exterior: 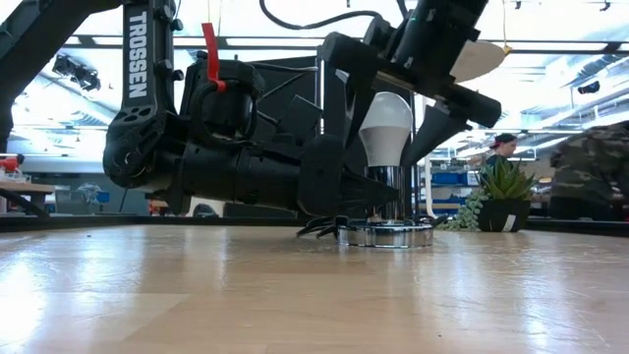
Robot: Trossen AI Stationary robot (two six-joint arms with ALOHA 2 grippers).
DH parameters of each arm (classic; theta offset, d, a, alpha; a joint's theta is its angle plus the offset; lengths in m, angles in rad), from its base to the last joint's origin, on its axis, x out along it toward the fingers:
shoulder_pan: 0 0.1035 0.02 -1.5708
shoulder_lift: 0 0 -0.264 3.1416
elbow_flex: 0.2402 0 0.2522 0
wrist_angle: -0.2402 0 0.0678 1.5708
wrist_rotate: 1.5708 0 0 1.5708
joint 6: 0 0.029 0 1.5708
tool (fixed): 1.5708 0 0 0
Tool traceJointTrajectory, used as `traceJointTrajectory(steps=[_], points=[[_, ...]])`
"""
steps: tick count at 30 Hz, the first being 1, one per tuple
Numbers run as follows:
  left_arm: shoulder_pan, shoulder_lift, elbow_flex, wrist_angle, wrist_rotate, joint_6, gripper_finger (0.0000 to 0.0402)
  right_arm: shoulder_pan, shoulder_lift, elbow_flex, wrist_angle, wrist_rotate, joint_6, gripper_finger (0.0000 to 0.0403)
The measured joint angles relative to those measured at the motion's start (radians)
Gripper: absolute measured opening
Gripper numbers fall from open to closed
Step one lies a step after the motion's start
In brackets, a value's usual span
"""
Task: Screw lightbulb
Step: Remove the lightbulb from the lamp
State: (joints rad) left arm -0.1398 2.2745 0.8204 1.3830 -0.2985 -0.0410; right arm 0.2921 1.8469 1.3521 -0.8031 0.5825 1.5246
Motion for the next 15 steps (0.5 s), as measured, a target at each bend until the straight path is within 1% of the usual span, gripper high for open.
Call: traceJointTrajectory(steps=[4, 7, 15], points=[[0.0, 0.0, 0.0, 0.0, 0.0, 0.0, 0.0183, 0.004, 0.0, -0.002, 0.004, 0.002, 0.001, 0.0371], [0.0, 0.0, 0.0, 0.0, 0.0, 0.001, 0.0183, 0.004, 0.0, -0.002, 0.006, 0.003, 0.0, 0.0358], [0.0, 0.0, 0.0, 0.0, 0.0, 0.001, 0.0183, 0.006, 0.0, -0.002, 0.012, -0.001, -0.011, 0.0267]])
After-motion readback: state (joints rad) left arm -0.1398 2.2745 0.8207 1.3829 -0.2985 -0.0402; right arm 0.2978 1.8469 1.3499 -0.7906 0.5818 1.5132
